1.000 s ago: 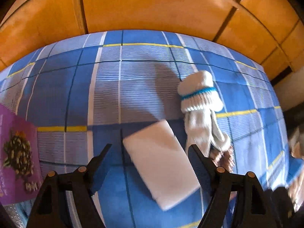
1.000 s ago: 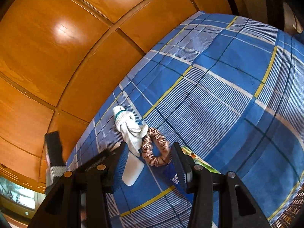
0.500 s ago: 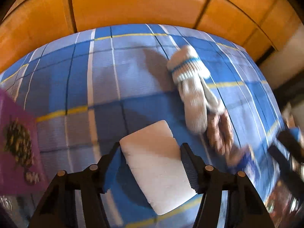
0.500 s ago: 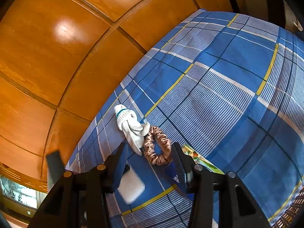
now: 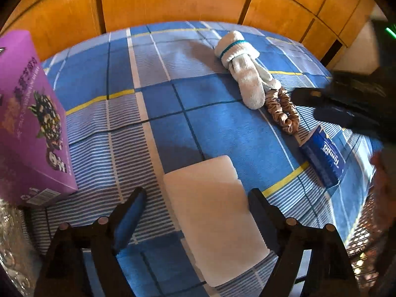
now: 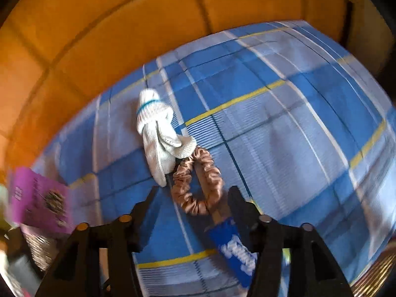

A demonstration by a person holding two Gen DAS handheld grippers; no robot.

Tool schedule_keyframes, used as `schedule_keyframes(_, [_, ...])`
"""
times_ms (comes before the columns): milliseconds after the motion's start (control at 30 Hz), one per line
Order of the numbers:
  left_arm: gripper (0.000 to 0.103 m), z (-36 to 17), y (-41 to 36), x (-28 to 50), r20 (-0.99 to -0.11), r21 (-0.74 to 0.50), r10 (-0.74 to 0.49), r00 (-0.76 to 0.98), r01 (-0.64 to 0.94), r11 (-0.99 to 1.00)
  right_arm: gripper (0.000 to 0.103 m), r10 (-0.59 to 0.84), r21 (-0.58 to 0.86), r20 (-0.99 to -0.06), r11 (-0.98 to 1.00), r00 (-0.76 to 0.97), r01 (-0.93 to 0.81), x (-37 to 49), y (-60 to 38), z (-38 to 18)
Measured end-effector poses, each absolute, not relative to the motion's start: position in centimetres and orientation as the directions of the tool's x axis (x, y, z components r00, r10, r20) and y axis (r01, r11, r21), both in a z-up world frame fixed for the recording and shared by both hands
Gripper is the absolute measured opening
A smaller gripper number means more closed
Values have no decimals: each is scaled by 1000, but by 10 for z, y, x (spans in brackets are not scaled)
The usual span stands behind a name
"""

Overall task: Organize soft objects
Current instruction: 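Grasp the white rectangular pad with the left tool while the right tool grasps the brown scrunchie, then carry the white pad into the gold tray and open the left tool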

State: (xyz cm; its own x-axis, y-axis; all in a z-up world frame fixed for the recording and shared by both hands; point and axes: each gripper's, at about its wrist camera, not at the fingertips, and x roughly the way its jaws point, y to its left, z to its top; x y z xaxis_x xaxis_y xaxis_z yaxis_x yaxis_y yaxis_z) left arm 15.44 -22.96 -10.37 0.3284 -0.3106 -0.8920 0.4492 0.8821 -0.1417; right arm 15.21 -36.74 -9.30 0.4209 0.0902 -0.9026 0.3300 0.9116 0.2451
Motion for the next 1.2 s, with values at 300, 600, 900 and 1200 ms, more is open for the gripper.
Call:
schedule_keyframes(300, [62, -101, -205, 130, -824, -184, -410, 392, 499, 847, 16, 17, 127, -937, 947, 350, 295, 159, -361, -120])
schedule_keyframes(600, [54, -88, -205, 125, -817, -197, -429, 384, 514, 835, 16, 75, 201, -933, 920, 352, 335, 151, -380, -129])
schedule_keyframes(900, [55, -3, -241, 191, -753, -170, -430, 498, 484, 858, 19, 8, 111, -938, 955, 347, 276, 155, -358, -129])
schedule_keyframes(1200, [57, 93, -153, 253, -654, -150, -279, 704, 240, 959, 21, -63, 18, -932, 975, 358, 220, 155, -334, -133])
